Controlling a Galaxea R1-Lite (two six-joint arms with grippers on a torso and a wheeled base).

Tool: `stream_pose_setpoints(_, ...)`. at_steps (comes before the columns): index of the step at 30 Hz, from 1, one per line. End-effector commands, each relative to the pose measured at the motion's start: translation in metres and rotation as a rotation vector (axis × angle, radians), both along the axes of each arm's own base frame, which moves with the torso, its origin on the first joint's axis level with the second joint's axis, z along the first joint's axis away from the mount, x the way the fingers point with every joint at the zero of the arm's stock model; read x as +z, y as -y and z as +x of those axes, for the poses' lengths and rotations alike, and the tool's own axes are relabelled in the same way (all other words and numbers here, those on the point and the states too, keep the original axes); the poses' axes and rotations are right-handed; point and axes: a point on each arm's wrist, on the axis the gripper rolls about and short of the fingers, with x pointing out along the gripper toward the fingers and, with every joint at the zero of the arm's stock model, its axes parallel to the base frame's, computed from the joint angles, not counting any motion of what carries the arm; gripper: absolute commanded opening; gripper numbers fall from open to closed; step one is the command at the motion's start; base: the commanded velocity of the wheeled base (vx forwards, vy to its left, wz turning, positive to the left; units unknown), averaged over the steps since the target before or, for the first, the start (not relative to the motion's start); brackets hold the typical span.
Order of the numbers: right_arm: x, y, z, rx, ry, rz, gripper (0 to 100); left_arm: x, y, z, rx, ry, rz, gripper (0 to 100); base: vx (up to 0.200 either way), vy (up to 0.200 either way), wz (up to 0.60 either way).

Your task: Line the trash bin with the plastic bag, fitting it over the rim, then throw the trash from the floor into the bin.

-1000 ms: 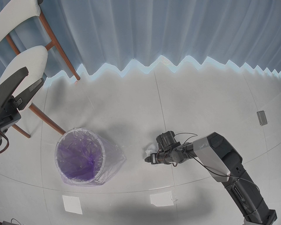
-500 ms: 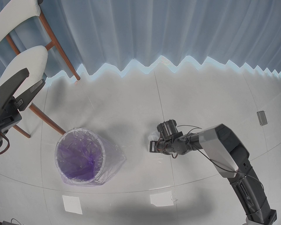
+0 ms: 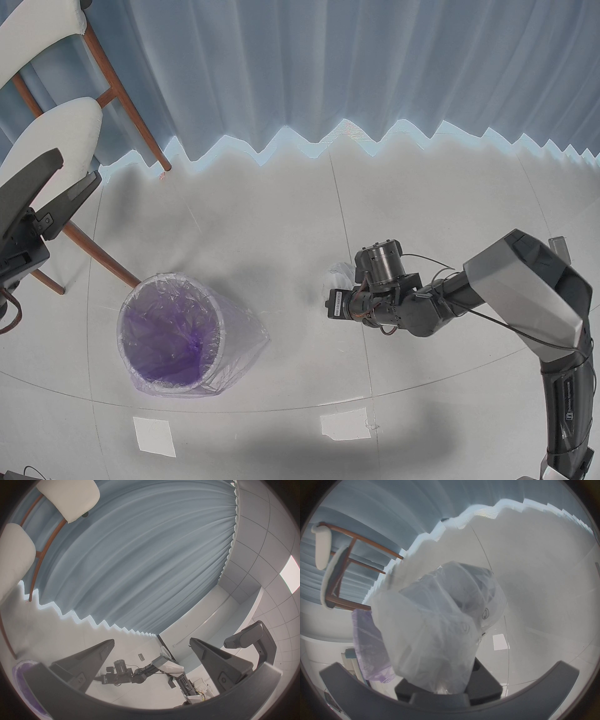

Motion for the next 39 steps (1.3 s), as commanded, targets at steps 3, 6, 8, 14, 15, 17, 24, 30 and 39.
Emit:
stream_pose_setpoints(3, 0.052, 0.034, -0.068, 0.02, 0.187, 0.116, 0, -0.001, 0.005, -0.002, -0.04, -0.004, 0.001, 100, 0.0, 0.0, 0.0)
stream_pose_setpoints(6, 0.042, 0.046, -0.085, 0.016, 0.217, 0.121, 0, -0.002, 0.005, 0.0, -0.036, -0.008, 0.0, 100, 0.0, 0.0, 0.0)
stream_pose_setpoints(8, 0.038, 0.049, -0.09, 0.016, 0.232, 0.123, 0, -0.001, 0.005, 0.001, -0.029, -0.004, -0.001, 100, 0.0, 0.0, 0.0)
stream_pose_setpoints(14, 0.013, 0.068, -0.118, 0.033, 0.435, 0.185, 0, -0.003, 0.005, 0.002, -0.027, -0.019, 0.001, 100, 0.0, 0.0, 0.0)
stream_pose_setpoints(15, 0.012, 0.069, -0.12, 0.041, 0.475, 0.185, 0, -0.004, 0.005, 0.002, -0.031, -0.023, 0.003, 100, 0.0, 0.0, 0.0)
stream_pose_setpoints(17, 0.012, 0.072, -0.123, 0.062, 0.54, 0.162, 0, -0.007, 0.005, 0.002, -0.034, -0.033, 0.006, 100, 0.0, 0.0, 0.0)
stream_pose_setpoints(24, 0.027, 0.069, -0.122, 0.153, 0.677, 0.068, 0, -0.012, 0.006, 0.005, -0.038, -0.06, 0.011, 100, 0.0, 0.0, 0.0)
stream_pose_setpoints(30, 0.029, 0.07, -0.123, 0.19, 0.69, 0.067, 0, -0.019, 0.007, 0.008, -0.036, -0.088, 0.016, 100, 0.0, 0.0, 0.0)
stream_pose_setpoints(39, 0.032, 0.06, -0.126, 0.183, 0.658, 0.151, 0, -0.022, 0.008, 0.011, -0.032, -0.107, 0.014, 100, 0.0, 0.178, 0.0)
